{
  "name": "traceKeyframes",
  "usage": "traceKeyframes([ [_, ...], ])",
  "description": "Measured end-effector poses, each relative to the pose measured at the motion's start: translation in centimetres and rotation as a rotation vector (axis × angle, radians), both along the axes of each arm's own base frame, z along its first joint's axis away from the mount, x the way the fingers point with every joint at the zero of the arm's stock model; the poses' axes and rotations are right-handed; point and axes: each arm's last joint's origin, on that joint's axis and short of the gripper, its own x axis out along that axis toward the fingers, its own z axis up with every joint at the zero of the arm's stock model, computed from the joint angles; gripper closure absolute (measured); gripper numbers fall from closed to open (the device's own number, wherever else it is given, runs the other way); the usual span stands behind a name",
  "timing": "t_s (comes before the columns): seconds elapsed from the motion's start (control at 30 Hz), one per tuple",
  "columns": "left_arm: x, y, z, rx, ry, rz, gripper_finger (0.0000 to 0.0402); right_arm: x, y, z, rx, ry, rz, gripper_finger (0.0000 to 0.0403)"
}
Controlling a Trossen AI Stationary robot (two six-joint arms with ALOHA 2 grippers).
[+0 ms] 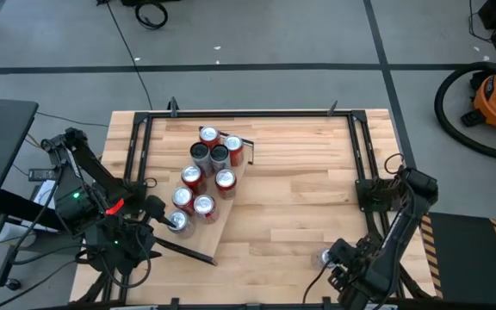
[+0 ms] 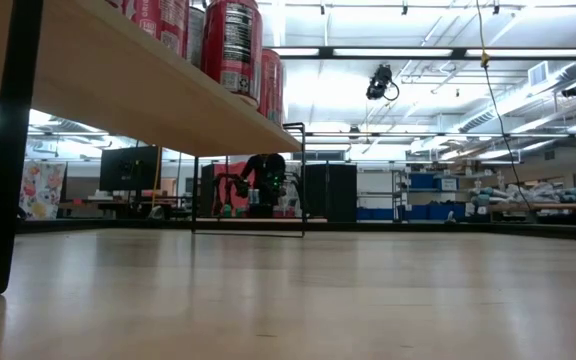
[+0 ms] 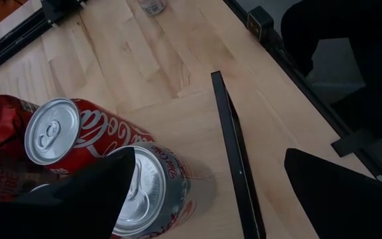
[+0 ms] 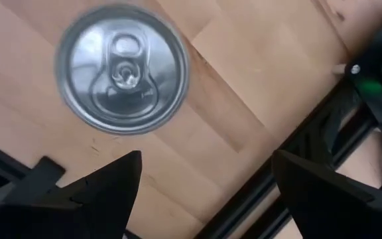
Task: Place canned beverage on shelf
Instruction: Put the silver soda can on the shelf
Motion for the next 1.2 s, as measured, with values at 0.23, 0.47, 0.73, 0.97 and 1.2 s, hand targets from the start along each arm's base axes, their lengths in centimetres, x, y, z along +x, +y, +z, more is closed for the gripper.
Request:
traceKeyframes([
  [0.23,0.0,0.0,0.0,0.0,0.0,0.0,0.0002,-0.1,-0.1,-2.7,0.006,-0.017,-0.017,0.0055],
  [0.47,0.0,0.0,0.0,-0.003,0.0,0.003,0.0002,0.9,-0.4,-5.0,0.026,-0.135,-0.054,0.0055],
  [0.73,0.0,0.0,0.0,-0.003,0.001,0.003,0.0002,3.8,-1.2,-6.3,0.088,-0.273,-0.036,0.0055],
  [0.97,0.0,0.0,0.0,-0.008,0.001,0.009,0.0002,6.4,-2.5,-6.3,0.109,-0.34,-0.025,0.0055],
  [1.2,0.0,0.0,0.0,-0.009,0.001,0.01,0.0002,8.1,-4.2,-6.3,0.12,-0.344,-0.139,0.0055],
])
